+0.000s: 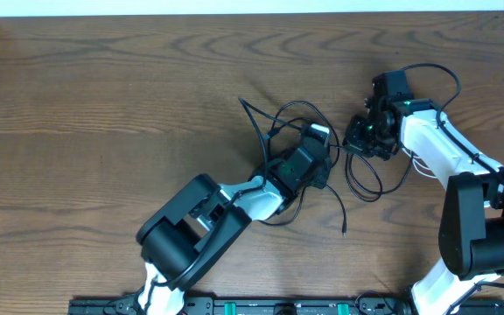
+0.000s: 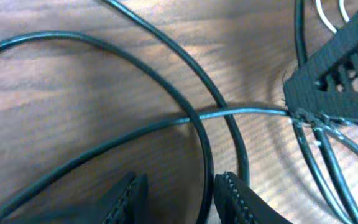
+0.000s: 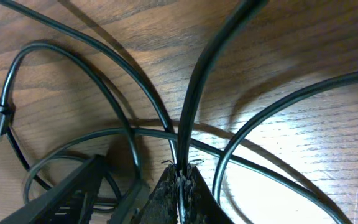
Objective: Untangle cables
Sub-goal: 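Reach the left gripper into the pile and grasp a black cable, then pull the black cable leftward and up with the left gripper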
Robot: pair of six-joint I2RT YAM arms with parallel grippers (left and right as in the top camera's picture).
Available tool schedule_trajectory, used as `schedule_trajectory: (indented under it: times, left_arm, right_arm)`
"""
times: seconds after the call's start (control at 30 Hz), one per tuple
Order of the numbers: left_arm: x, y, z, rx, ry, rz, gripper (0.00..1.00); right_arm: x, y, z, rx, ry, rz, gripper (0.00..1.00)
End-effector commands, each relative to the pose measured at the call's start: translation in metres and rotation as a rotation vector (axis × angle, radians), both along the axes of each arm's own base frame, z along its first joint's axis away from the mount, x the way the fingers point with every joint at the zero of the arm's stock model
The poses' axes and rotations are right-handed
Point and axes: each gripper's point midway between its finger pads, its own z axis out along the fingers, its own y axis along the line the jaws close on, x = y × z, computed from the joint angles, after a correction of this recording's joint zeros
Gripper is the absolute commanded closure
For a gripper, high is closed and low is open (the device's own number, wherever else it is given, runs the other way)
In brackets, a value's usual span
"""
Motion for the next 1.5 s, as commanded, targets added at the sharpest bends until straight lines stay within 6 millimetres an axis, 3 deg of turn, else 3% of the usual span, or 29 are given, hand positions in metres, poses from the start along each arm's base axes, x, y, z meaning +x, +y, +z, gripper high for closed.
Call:
schedule_trajectory:
  times: [0.0, 0.17, 0.23, 0.37, 0.47, 0.53, 0.6, 0.67, 0.77, 0.87, 0.97, 1.17, 1.3, 1.47]
  left_arm:
    - [-0.006, 0.003, -0.022, 0.06, 0.025, -0.007, 0.58]
    - [-0.011, 0.007, -0.03, 0.108, 0.032, -0.025, 0.59]
    - [-0.012, 0.011, -0.033, 0.135, 0.033, -0.027, 0.65]
    - [-0.007, 0.03, -0.038, 0.218, 0.016, 0.039, 0.9]
    - [-0.003, 0.032, -0.029, 0.219, -0.005, 0.056, 0.93]
    - [0.0, 0.029, -0.01, 0.19, -0.03, 0.059, 0.92]
    - [0.003, 0.025, 0.022, 0.144, -0.068, 0.065, 0.93]
    - [0.008, 0.029, 0.067, 0.085, -0.119, 0.083, 0.92]
    - [0.011, 0.045, 0.119, 0.028, -0.165, 0.119, 0.92]
    - [0.011, 0.075, 0.164, -0.007, -0.196, 0.173, 0.93]
    - [0.01, 0.118, 0.203, -0.031, -0.221, 0.25, 0.93]
    - [-0.001, 0.224, 0.263, -0.119, -0.255, 0.514, 0.93]
    - [-0.018, 0.293, 0.285, -0.182, -0.271, 0.724, 0.93]
    - [-0.041, 0.337, 0.273, -0.145, -0.206, 0.856, 0.92]
  right_arm:
    - [0.0, -0.002, -0.001, 0.007, -0.002, 0.004, 0.97]
    - [0.0, -0.002, -0.001, 0.007, -0.004, 0.004, 0.98]
    - [0.0, -0.002, -0.001, 0.007, -0.004, 0.007, 0.99]
    - [-0.001, 0.002, 0.0, 0.021, -0.003, 0.015, 0.99]
    - [-0.001, 0.008, 0.002, 0.04, -0.01, 0.044, 0.99]
    - [-0.002, 0.016, 0.004, 0.072, -0.022, 0.085, 0.99]
    - [-0.003, 0.024, 0.005, 0.091, -0.026, 0.11, 0.99]
    - [-0.006, 0.034, 0.006, 0.093, -0.028, 0.135, 0.99]
    - [-0.01, 0.049, 0.006, 0.094, -0.032, 0.175, 0.99]
    - [-0.014, 0.067, 0.007, 0.1, -0.041, 0.211, 0.99]
    - [-0.017, 0.088, 0.009, 0.113, -0.056, 0.234, 0.99]
    - [-0.021, 0.14, 0.018, 0.153, -0.134, 0.313, 0.99]
    - [-0.025, 0.175, 0.024, 0.172, -0.207, 0.374, 0.99]
    - [-0.029, 0.216, 0.031, 0.22, -0.301, 0.466, 0.99]
